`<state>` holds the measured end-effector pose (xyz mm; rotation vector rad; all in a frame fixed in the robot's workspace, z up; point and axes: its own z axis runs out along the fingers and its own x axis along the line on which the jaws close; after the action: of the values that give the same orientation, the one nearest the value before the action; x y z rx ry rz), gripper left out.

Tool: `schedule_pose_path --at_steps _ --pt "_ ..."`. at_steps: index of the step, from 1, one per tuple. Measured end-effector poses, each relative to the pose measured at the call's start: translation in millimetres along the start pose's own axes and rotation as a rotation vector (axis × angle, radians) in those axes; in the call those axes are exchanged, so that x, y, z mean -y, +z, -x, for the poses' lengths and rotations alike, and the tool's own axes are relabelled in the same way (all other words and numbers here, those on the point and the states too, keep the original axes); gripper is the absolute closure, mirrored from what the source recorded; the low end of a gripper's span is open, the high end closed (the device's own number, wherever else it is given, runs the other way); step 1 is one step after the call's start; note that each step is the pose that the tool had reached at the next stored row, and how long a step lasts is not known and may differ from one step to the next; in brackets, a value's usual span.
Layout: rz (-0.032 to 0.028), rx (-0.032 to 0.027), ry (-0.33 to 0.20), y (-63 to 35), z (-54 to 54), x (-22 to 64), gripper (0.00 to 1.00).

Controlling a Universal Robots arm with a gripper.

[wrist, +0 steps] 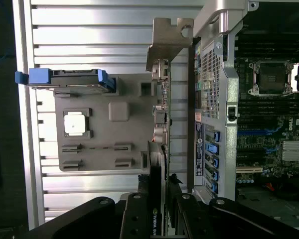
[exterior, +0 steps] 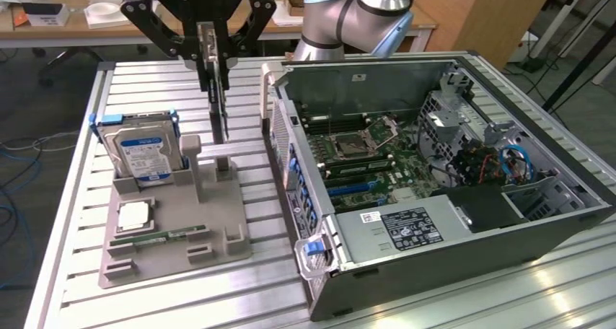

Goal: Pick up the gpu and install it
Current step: 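Pick up the gpu and move the gpu toward the slot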

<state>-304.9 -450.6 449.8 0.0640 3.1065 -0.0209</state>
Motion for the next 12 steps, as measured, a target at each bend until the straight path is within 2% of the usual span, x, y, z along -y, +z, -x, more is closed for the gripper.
schedule_pose_path --at_steps 12 --pt "0.0 0.0 0.0 0.0 0.0 0.0 0.74"
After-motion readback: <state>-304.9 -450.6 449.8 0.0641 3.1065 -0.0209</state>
